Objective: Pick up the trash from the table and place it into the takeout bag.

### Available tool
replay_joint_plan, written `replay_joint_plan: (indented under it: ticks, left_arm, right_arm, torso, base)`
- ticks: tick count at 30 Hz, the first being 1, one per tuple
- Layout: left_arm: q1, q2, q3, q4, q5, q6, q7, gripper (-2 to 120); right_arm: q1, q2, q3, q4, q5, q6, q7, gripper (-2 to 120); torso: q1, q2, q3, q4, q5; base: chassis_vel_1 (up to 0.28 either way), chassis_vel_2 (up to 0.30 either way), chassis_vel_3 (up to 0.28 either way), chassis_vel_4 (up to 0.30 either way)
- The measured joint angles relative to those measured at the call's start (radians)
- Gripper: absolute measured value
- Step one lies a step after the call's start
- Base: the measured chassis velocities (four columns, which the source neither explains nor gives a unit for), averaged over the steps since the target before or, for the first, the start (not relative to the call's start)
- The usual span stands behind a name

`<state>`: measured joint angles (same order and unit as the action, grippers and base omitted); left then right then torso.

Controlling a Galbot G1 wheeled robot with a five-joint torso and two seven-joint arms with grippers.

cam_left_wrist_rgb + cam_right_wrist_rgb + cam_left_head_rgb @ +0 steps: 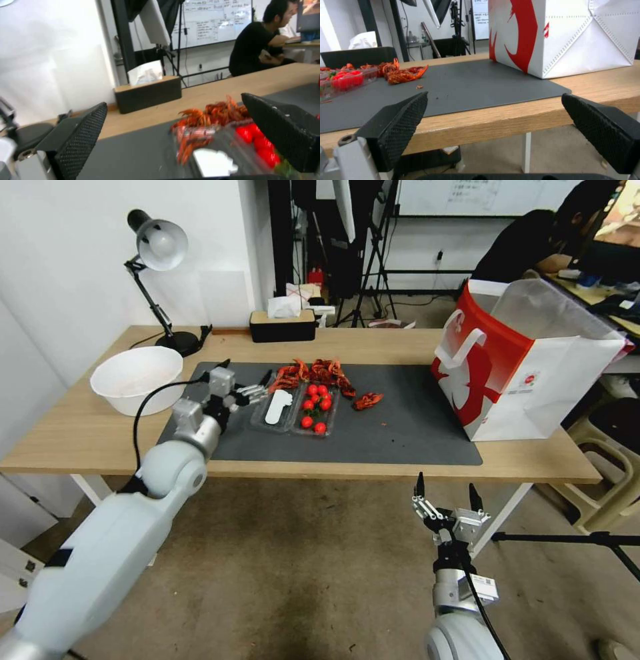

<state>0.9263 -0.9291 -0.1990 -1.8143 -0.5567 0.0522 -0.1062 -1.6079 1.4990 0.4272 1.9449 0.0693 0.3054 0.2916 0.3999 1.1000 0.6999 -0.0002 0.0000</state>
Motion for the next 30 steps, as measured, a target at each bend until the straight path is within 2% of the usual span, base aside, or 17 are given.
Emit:
replay_joint_plan:
  ticks: [5, 10, 19, 30]
  left_arm:
    - [0.132, -0.006, -0.071, -0.049, 0.034, -0.029, -0.002, 100]
    - [0.212, -0.019, -0.127, -0.077, 0.074, -0.053, -0.002, 100]
    - [0.423, -0.061, -0.282, -0.136, 0.105, -0.092, -0.001, 100]
    - [0.588, -0.119, -0.357, -0.153, 0.134, -0.154, 0.0, 100]
  right_arm:
    - [0.0, 0.0, -0.001, 0.0, -0.001, 0.0, 0.0, 100]
    - [-0.001, 0.001, -0.002, 0.0, -0.001, 0.0, 0.0, 100]
    - [0.001, 0.002, -0.009, 0.001, -0.001, 0.001, 0.001, 100]
    - [-0.001, 0.0, -0.008, 0.009, -0.001, 0.001, 0.002, 100]
  torso:
    - [0.0, 0.0, 0.0, 0.0001, -0.0001]
    - [0.0, 0.0, 0.0, 0.0, -0.0001]
    - [0.0, 0.0, 0.0, 0.0001, -0.0001]
    - [0.0, 0.0, 0.0, 0.0002, 0.0]
  base:
    - [0.0, 0.0, 0.0, 0.0]
    - [0.0, 0.0, 0.0, 0.0]
    - [0.0, 0.0, 0.0, 0.0]
    - [0.0, 0.0, 0.0, 0.0]
